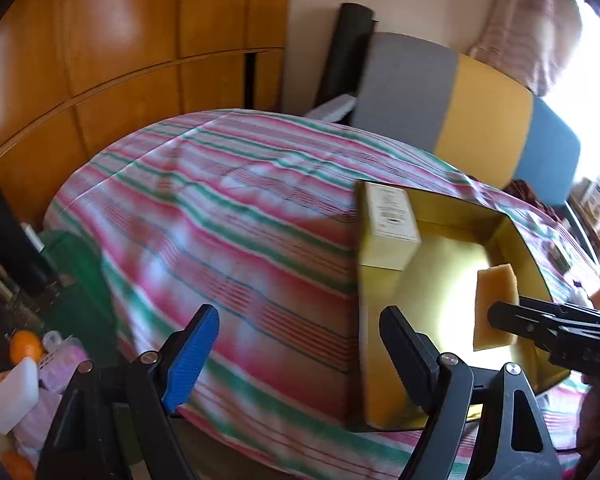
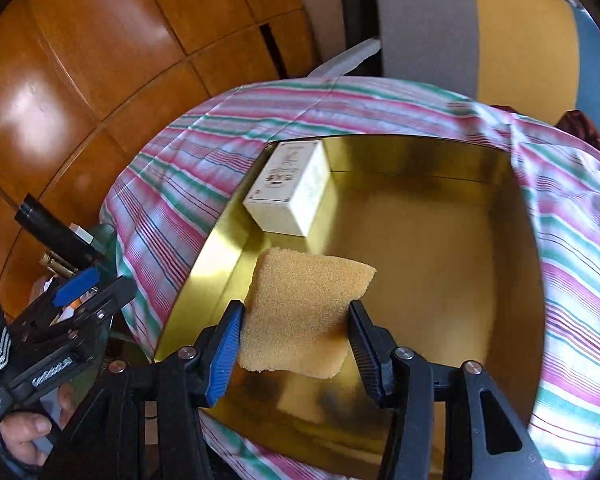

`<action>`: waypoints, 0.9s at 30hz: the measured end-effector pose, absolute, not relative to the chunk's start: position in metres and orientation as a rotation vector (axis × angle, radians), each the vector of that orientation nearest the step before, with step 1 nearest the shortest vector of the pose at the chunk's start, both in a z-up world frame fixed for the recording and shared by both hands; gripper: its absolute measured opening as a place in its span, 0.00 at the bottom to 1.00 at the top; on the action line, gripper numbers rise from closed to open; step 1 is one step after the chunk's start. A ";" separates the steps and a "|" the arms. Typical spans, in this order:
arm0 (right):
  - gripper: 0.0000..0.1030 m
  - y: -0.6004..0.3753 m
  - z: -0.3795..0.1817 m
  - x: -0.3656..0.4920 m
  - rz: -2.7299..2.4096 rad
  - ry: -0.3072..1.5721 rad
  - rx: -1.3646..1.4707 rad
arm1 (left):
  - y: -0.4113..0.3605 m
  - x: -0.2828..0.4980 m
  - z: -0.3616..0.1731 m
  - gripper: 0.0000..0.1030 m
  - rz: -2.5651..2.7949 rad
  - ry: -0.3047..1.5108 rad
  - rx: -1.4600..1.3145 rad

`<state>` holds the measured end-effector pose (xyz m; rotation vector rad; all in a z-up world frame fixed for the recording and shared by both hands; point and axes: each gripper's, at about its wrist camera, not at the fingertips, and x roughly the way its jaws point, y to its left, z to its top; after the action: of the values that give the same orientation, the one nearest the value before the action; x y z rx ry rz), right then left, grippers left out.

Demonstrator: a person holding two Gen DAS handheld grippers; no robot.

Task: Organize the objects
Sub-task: 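Carry the yellow sponge into the tray with the right tool and release, then move both tools back toward the items on the cloth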

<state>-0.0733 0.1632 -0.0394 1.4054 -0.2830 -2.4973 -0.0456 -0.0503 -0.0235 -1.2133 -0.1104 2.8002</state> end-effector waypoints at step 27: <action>0.80 0.169 -0.028 -0.075 -2.522 -0.369 1.321 | -0.053 -0.045 -0.022 0.81 2.809 -0.095 -1.194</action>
<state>-0.0748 0.1690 -0.0281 1.3213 -0.3685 -2.5218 -0.0450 -0.0530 -0.0224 -1.1937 -0.0951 2.8087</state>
